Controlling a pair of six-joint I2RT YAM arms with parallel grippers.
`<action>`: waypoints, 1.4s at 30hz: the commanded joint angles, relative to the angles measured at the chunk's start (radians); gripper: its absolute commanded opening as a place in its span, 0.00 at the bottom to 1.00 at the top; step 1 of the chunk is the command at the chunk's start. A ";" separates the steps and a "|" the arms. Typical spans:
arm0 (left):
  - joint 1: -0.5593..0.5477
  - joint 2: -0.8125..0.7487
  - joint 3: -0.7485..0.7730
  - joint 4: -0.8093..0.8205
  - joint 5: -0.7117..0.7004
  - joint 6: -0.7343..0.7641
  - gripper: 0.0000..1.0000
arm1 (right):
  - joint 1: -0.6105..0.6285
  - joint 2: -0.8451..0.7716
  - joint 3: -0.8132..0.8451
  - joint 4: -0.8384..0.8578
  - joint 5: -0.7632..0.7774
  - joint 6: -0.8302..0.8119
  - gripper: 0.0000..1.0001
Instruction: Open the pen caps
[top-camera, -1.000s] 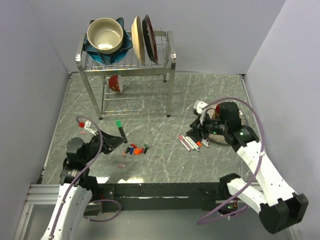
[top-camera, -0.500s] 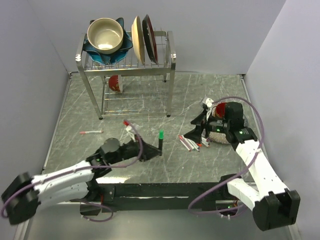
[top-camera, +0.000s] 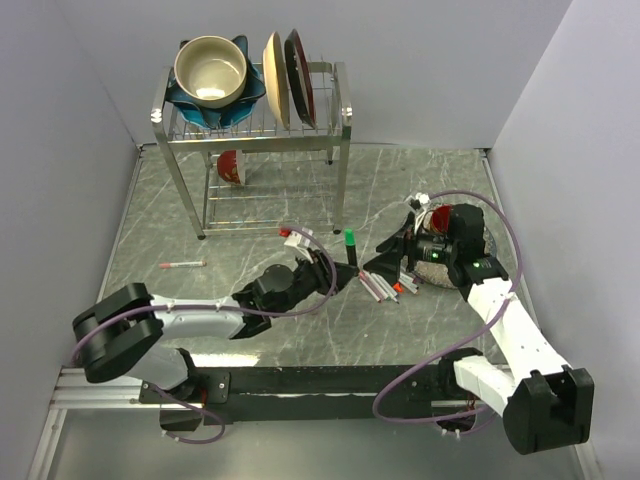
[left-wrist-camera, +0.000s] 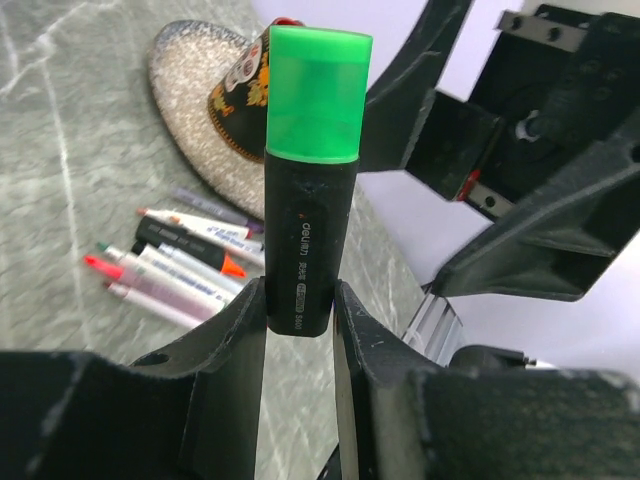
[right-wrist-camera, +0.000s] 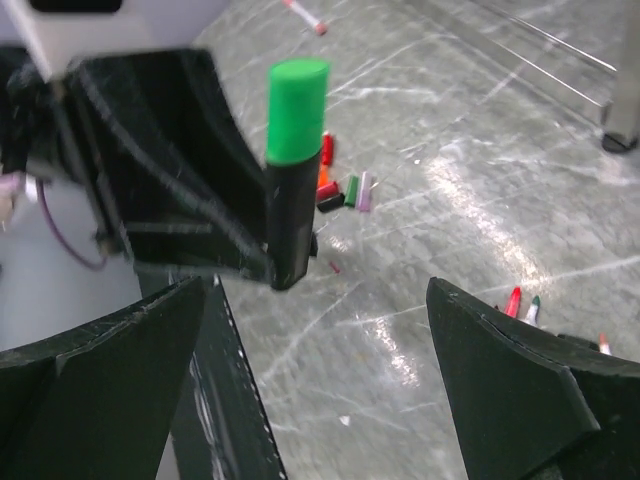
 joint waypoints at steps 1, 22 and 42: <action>-0.013 0.039 0.071 0.102 -0.024 0.004 0.01 | -0.006 -0.023 -0.034 0.161 0.076 0.223 0.98; -0.044 0.166 0.238 0.026 0.015 -0.001 0.01 | 0.059 0.031 0.000 0.095 0.164 0.142 0.38; 0.086 0.041 0.089 0.144 0.142 -0.056 0.82 | 0.067 0.150 0.175 -0.372 -0.067 -0.459 0.00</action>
